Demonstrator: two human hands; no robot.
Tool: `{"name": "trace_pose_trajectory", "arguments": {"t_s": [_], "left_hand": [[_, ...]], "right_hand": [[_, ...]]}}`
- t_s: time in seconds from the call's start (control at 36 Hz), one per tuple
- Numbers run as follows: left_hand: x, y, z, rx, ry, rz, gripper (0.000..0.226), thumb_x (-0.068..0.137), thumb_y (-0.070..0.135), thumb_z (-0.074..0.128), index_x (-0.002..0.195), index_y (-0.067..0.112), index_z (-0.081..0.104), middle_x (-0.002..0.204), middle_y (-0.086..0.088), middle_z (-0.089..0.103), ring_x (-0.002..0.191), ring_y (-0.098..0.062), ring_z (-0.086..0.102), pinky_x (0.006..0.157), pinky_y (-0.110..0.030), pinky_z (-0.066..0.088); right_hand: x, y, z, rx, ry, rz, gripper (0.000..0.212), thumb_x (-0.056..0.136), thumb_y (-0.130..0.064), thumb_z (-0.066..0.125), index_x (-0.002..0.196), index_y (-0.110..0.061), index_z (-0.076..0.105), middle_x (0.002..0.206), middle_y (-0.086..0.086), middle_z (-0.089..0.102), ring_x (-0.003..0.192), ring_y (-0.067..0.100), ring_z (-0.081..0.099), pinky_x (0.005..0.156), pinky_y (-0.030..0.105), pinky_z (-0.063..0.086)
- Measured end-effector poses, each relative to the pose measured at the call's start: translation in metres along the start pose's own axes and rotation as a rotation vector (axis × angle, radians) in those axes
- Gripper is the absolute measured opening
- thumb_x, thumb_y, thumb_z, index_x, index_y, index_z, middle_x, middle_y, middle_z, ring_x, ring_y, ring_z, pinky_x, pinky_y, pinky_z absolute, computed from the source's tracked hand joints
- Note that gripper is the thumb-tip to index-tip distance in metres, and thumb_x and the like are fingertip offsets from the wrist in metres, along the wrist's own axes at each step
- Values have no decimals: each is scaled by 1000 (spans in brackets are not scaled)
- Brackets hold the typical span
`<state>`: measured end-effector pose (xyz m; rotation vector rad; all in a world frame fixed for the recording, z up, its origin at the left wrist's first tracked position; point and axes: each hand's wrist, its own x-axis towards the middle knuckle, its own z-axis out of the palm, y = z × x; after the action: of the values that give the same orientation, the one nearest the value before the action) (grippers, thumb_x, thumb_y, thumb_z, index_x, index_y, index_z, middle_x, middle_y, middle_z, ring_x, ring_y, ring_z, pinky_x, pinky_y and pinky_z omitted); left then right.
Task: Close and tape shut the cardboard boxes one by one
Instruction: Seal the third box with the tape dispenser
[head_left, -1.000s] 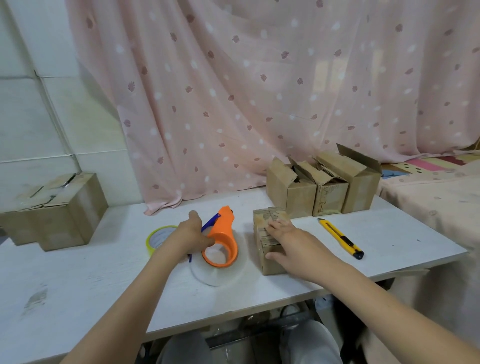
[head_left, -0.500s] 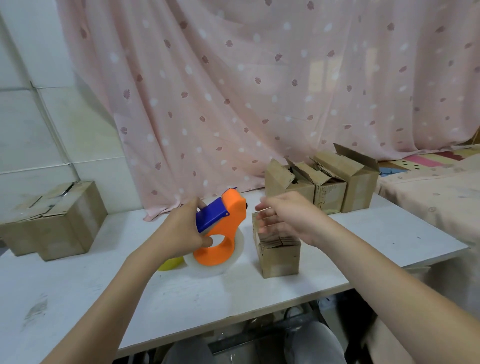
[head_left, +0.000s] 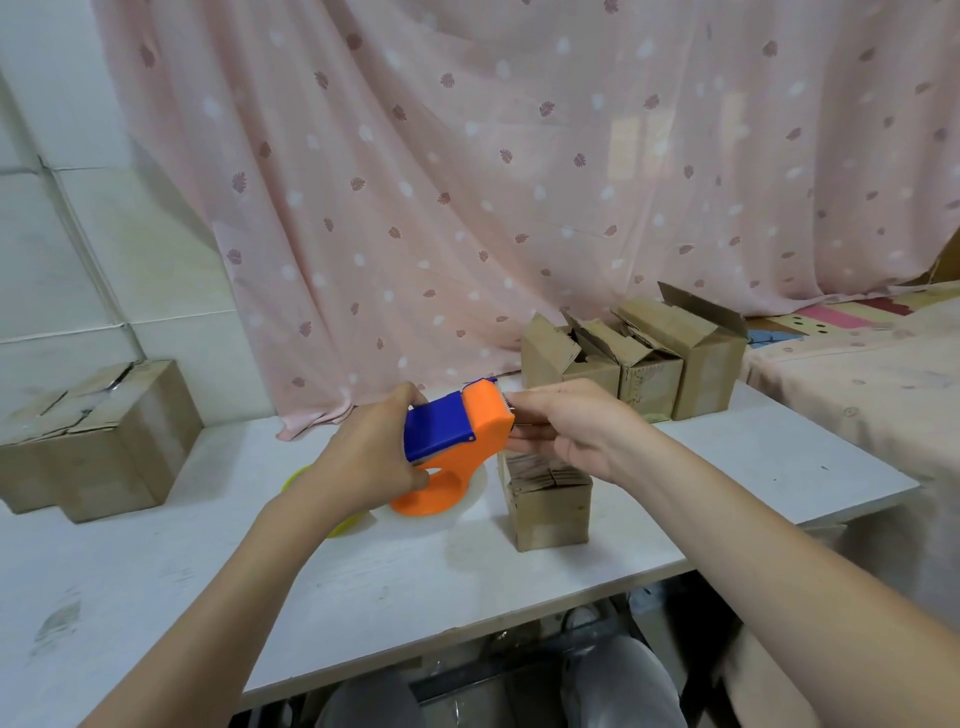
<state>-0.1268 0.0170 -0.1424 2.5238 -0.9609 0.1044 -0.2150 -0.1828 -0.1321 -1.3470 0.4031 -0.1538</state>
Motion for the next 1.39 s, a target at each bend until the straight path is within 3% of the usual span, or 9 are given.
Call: {"name": "trace_pose_trajectory", "arguments": {"t_s": [0.22, 0.42, 0.58, 0.78, 0.92, 1.03, 1.11, 1.19, 1.39], "left_hand": [[2, 0, 3, 0, 25, 7, 61, 68, 19, 82, 113, 30, 42, 93, 3, 61, 80, -19, 59, 68, -33, 50], [7, -2, 1, 12, 41, 35, 59, 68, 20, 81, 111, 32, 43, 93, 4, 60, 80, -20, 58, 70, -34, 51], [11, 1, 2, 76, 30, 53, 63, 69, 21, 81, 121, 29, 45, 101, 4, 62, 88, -24, 60, 76, -39, 55], [15, 2, 2, 166, 10, 84, 60, 72, 14, 72, 123, 29, 43, 98, 6, 59, 86, -22, 58, 71, -37, 53], [16, 0, 1, 193, 17, 100, 58, 73, 9, 68, 121, 29, 43, 97, 6, 57, 84, -22, 56, 69, -36, 52], [15, -5, 2, 198, 33, 109, 57, 74, 9, 67, 120, 30, 42, 97, 5, 58, 83, -21, 55, 65, -34, 48], [12, -7, 4, 231, 36, 110, 56, 75, 9, 66, 120, 29, 41, 95, 7, 55, 81, -20, 53, 61, -31, 41], [10, -12, 5, 250, 40, 100, 57, 75, 10, 67, 122, 29, 41, 99, 7, 57, 83, -20, 53, 66, -33, 49], [9, -12, 7, 259, 38, 130, 55, 76, 9, 65, 121, 29, 42, 98, 7, 56, 81, -20, 52, 57, -29, 35]], "right_hand": [[8, 2, -1, 88, 62, 48, 9, 92, 6, 64, 99, 11, 68, 82, 21, 72, 69, 24, 71, 73, 38, 62], [9, -1, -2, 76, 55, 110, 7, 90, 12, 62, 84, 11, 64, 67, 18, 70, 59, 22, 69, 61, 34, 62], [4, -13, -1, -107, 107, 57, 11, 88, 14, 64, 99, 16, 65, 84, 24, 69, 64, 27, 70, 57, 32, 62], [3, -20, -6, -391, 166, -30, 13, 87, 12, 67, 100, 15, 66, 92, 31, 70, 65, 32, 68, 66, 36, 63], [5, -20, -11, -407, 163, -44, 13, 85, 10, 70, 97, 16, 68, 75, 22, 69, 56, 25, 67, 62, 33, 63], [6, -19, -19, -389, 153, -56, 13, 82, 10, 74, 92, 17, 69, 85, 28, 72, 60, 26, 70, 59, 29, 62], [8, -17, -24, -395, 159, -57, 9, 80, 11, 75, 86, 15, 69, 79, 26, 71, 60, 27, 69, 63, 32, 63], [8, -18, -38, -414, 203, -58, 6, 80, 11, 75, 82, 14, 70, 74, 23, 71, 58, 26, 69, 61, 30, 63], [1, -19, -66, -431, 242, -23, 14, 79, 9, 76, 90, 16, 71, 83, 28, 72, 62, 27, 71, 54, 25, 59]]}}
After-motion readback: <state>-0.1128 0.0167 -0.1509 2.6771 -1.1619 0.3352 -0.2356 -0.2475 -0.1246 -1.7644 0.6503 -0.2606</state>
